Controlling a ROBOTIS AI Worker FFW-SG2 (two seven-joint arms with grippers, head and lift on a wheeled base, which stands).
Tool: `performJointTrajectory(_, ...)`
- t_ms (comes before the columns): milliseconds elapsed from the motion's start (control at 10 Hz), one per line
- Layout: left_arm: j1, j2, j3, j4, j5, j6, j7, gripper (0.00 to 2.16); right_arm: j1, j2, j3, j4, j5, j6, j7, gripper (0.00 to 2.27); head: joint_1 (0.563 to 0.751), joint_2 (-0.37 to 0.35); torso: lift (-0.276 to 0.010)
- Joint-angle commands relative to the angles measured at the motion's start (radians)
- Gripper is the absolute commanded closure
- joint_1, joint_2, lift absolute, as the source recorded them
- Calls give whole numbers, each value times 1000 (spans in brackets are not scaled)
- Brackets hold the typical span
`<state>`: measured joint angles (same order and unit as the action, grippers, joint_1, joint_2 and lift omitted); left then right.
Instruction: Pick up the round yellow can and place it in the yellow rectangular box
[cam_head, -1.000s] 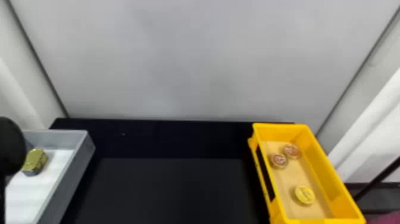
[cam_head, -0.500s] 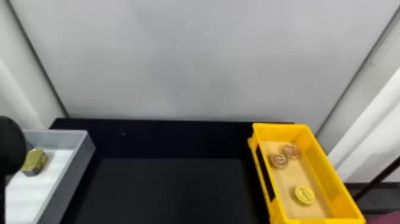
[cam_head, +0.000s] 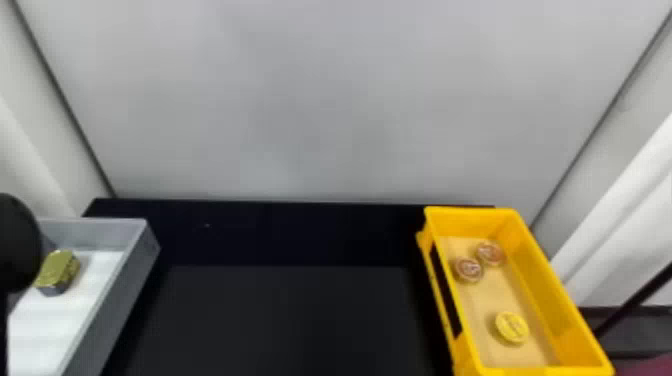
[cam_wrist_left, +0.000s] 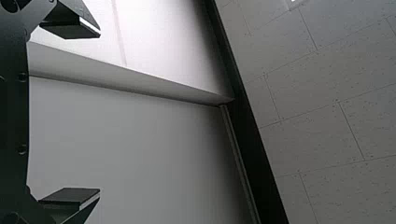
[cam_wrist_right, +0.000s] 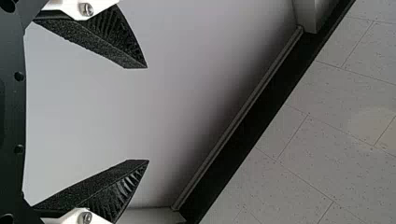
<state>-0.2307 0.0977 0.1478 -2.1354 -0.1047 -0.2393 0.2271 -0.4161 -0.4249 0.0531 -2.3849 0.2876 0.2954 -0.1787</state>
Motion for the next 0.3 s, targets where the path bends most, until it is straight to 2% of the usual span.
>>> performJointTrajectory(0, 1, -3, 3, 0, -4, 0, 0, 85, 5, -2, -2, 1, 30, -15, 10, 42, 694, -78, 0)
performJointTrajectory(200, -4, -1, 1, -1, -4, 0, 0, 85, 8, 1, -2, 1, 35, -21, 2, 42, 694, -78, 0)
